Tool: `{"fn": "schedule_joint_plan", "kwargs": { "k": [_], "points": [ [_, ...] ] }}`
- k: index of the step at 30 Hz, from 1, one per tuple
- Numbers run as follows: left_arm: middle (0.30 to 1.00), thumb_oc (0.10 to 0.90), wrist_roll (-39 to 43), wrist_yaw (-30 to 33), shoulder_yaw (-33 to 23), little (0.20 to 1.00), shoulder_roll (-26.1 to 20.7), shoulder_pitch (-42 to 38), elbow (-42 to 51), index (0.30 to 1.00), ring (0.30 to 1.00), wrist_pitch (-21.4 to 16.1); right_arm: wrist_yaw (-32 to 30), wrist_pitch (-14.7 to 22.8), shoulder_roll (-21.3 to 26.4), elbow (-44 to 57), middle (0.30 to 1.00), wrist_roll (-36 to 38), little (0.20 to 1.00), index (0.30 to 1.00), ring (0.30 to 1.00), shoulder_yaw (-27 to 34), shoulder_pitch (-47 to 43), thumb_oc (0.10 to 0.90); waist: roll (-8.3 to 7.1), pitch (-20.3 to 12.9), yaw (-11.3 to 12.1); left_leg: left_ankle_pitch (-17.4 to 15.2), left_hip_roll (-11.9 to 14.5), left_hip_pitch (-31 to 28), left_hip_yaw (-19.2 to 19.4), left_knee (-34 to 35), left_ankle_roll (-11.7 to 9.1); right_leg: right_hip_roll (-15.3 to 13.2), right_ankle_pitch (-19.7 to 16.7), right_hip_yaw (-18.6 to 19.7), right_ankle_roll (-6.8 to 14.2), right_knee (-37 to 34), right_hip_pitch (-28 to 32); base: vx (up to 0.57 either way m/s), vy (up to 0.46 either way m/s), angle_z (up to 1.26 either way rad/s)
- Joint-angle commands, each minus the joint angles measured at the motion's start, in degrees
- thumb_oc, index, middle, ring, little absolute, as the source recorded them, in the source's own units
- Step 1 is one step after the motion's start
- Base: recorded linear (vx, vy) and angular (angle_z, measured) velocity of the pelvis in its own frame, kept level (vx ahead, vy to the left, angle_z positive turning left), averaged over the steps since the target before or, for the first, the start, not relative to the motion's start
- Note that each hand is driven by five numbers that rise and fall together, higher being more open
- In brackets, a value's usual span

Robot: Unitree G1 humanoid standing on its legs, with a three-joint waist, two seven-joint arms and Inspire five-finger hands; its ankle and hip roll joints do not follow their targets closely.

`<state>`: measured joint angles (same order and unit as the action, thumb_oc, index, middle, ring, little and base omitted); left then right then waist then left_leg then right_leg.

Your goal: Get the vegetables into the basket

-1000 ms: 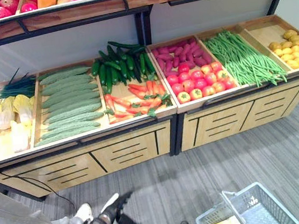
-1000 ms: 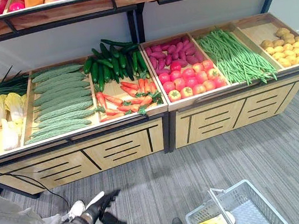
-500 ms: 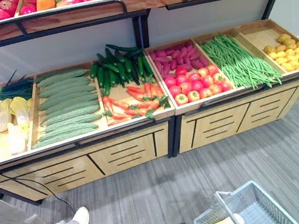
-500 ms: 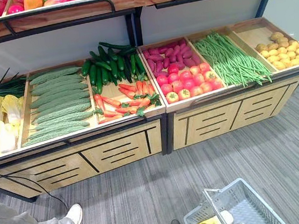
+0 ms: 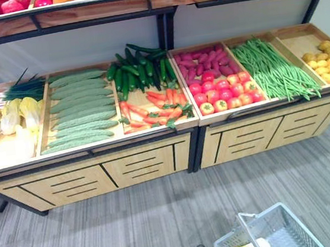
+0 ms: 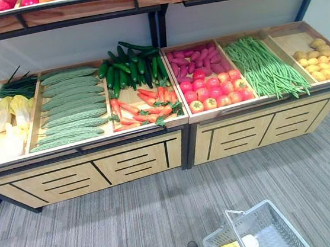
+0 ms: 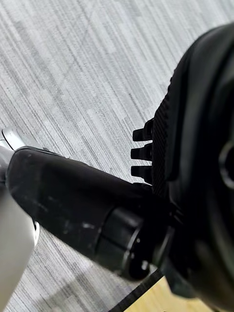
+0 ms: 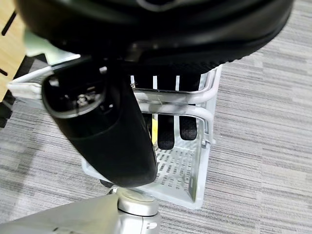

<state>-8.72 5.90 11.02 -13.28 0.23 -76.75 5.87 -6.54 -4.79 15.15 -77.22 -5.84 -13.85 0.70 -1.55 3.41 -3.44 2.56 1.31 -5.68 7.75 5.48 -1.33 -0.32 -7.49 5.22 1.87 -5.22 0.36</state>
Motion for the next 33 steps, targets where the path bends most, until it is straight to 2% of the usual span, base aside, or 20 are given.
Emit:
{"fn": "schedule_joint_plan", "kwargs": {
  "k": [1, 14, 23, 29, 30, 31, 32, 33],
  "points": [
    [1.000, 0.900, 1.2, 1.0, -1.6, 1.000, -0.7, -2.2, -2.9, 1.000, 1.000, -0.1, -0.2, 1.8, -1.9, -0.7, 0.300, 1.0, 0.300, 0.300, 0.300, -0.3, -3.4, 0.400, -1.55, -0.5, 0.4, -1.6, -0.6, 1.6, 0.1, -0.5, -0.4, -4.3, 2.6, -2.9, 5.7, 1.9, 1.5, 0.00, 0.000, 0.00],
    [1.000, 0.900, 0.8, 0.8, -1.1, 1.000, -0.3, -2.0, -3.0, 1.000, 1.000, -0.1, -0.1, 1.7, -1.8, -1.3, 0.300, 0.2, 0.300, 0.300, 0.300, -0.6, -3.1, 0.400, -1.42, -0.2, 0.5, -1.8, -0.6, 1.0, 0.5, -0.5, -0.4, -4.3, 3.1, -3.8, 5.7, 2.2, 2.0, 0.00, 0.000, 0.00],
    [1.000, 0.900, 1.3, 1.0, -1.2, 1.000, -1.2, -2.6, -2.3, 1.000, 1.000, 0.1, -0.3, 1.3, -1.3, -0.7, 0.300, 0.5, 0.300, 0.300, 0.300, 0.0, -4.0, 0.400, -1.48, 1.7, 0.9, -1.8, -1.7, 2.2, 0.4, -0.5, 1.3, -4.9, 4.4, -2.6, 6.3, 7.6, -1.8, 0.01, 0.074, -0.02],
    [1.000, 0.900, 2.5, 1.4, -1.9, 1.000, -2.5, -3.5, -1.8, 1.000, 1.000, 0.4, -0.6, 1.3, -0.9, 0.6, 0.300, 1.8, 0.300, 0.300, 0.300, 0.8, -5.2, 0.400, -2.14, 4.4, 1.3, -3.3, -2.7, 3.6, 0.5, -2.6, 3.6, -5.2, 5.1, -0.6, 7.2, 16.2, -6.5, 0.01, 0.095, -0.08],
    [1.000, 0.900, 2.6, 1.5, -2.2, 1.000, -2.8, -3.7, -1.7, 1.000, 1.000, 0.5, -0.6, 1.3, -0.7, 0.8, 0.300, 1.6, 0.300, 0.300, 0.300, 0.7, -5.3, 0.400, -2.12, 5.4, 1.3, -3.6, -2.7, 3.4, 0.6, -2.9, 4.0, -5.6, 2.4, -0.7, 7.4, 21.9, -9.3, 0.03, 0.083, -0.10],
    [1.000, 0.900, 2.6, 1.5, -2.2, 1.000, -2.8, -3.7, -1.7, 1.000, 1.000, 0.5, -0.6, 1.3, -0.7, 0.8, 0.300, 1.6, 0.300, 0.300, 0.300, 0.7, -5.3, 0.400, -2.16, 5.4, 1.3, -3.6, -2.7, 3.4, 0.7, -3.0, 4.0, -5.7, 2.5, -0.6, 7.5, 22.1, -9.5, 0.05, 0.087, -0.40],
    [1.000, 0.900, 3.0, 1.5, -2.4, 1.000, -3.1, -3.8, -1.6, 1.000, 1.000, 0.7, -0.6, 1.3, -0.5, 1.1, 0.300, 1.8, 0.300, 0.300, 0.300, 0.8, -5.5, 0.400, -2.04, 6.6, 0.8, -3.8, -2.6, 2.7, 0.5, -2.8, 4.1, -5.7, -0.4, -1.1, 7.2, 26.5, -12.6, 0.09, 0.054, -0.49],
    [1.000, 0.900, 3.0, 1.5, -2.4, 1.000, -3.2, -3.9, -1.7, 1.000, 1.000, 0.7, -0.6, 1.3, -0.5, 1.0, 0.300, 1.9, 0.300, 0.300, 0.300, 0.9, -5.5, 0.400, -2.12, 6.9, 0.6, -4.0, -2.6, 2.1, 0.4, -2.6, 3.9, -5.7, -0.9, -1.9, 7.0, 26.3, -14.1, 0.18, 0.052, -0.41]
  ]
}}
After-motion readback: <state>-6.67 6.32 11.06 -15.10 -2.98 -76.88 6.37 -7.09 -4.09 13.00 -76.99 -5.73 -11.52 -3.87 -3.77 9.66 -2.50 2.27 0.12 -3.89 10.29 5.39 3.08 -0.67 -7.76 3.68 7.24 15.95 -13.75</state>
